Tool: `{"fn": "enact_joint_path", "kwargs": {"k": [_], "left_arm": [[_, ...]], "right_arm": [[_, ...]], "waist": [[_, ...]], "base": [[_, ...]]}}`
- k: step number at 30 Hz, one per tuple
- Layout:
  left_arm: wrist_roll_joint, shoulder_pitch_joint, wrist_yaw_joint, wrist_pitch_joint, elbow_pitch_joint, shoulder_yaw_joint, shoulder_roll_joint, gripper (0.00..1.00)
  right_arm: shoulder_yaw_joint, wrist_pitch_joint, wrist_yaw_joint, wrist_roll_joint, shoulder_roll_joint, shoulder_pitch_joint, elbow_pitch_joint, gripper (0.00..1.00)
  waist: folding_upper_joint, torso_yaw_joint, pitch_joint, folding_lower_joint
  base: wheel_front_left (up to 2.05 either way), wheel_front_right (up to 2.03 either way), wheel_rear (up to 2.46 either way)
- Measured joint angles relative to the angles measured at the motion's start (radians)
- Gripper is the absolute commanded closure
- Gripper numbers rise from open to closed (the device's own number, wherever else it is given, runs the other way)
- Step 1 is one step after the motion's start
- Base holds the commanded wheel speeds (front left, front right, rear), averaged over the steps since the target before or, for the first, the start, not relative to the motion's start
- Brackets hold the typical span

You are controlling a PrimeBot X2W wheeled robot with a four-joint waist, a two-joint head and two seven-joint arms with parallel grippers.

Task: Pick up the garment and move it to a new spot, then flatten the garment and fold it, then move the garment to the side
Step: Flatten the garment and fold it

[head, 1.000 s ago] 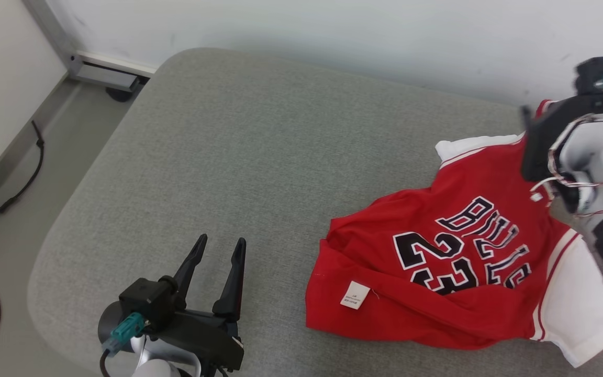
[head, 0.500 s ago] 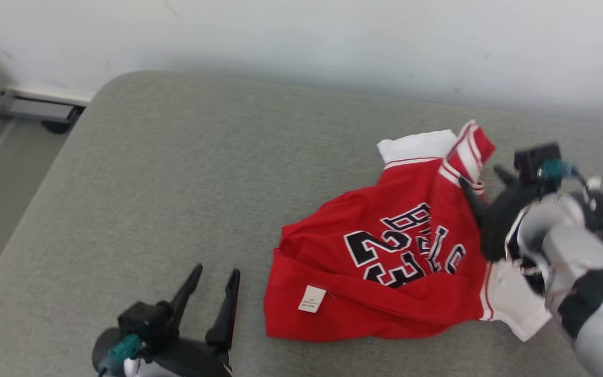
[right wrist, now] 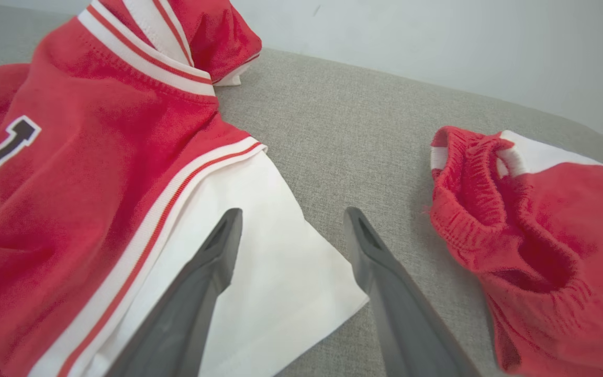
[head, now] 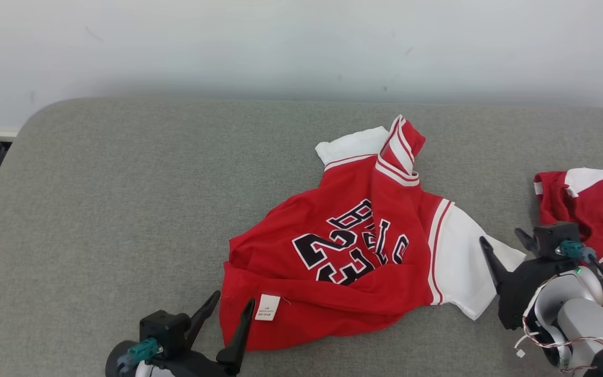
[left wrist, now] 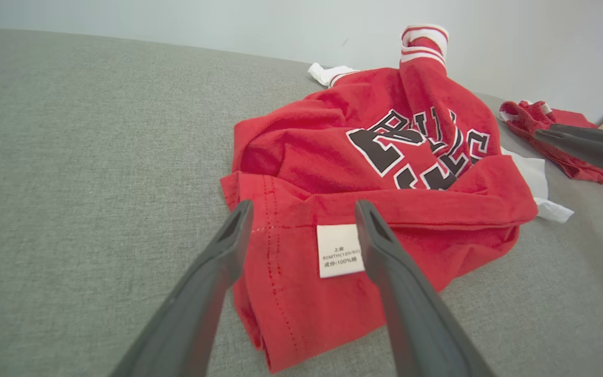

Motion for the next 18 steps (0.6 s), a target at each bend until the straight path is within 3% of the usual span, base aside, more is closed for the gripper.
{"fn": "enact_joint_path", "kwargs": {"k": [6,18], "left_arm": [[-0.009,-0.03,-0.015,0.035,0.03,-0.009,-0.004,0.0],[-0.043,-0.119,-0.032,0.134,0.131,-0.005,-0.003,0.0]], "right_arm": [[-0.029,-0.004,-0.026,0.013,-0.043,0.037,-0.058,0.0],[-0.036,0.105,-0.025,0.05,-0.052,0.041,-0.074,0.0]], "waist": [[-0.0001,-0.021,0.0,0.0],[0.0,-0.018,0.016,0.0]], "base": [[0.0,0.0,0.0],[0.0,0.0,0.0]]}}
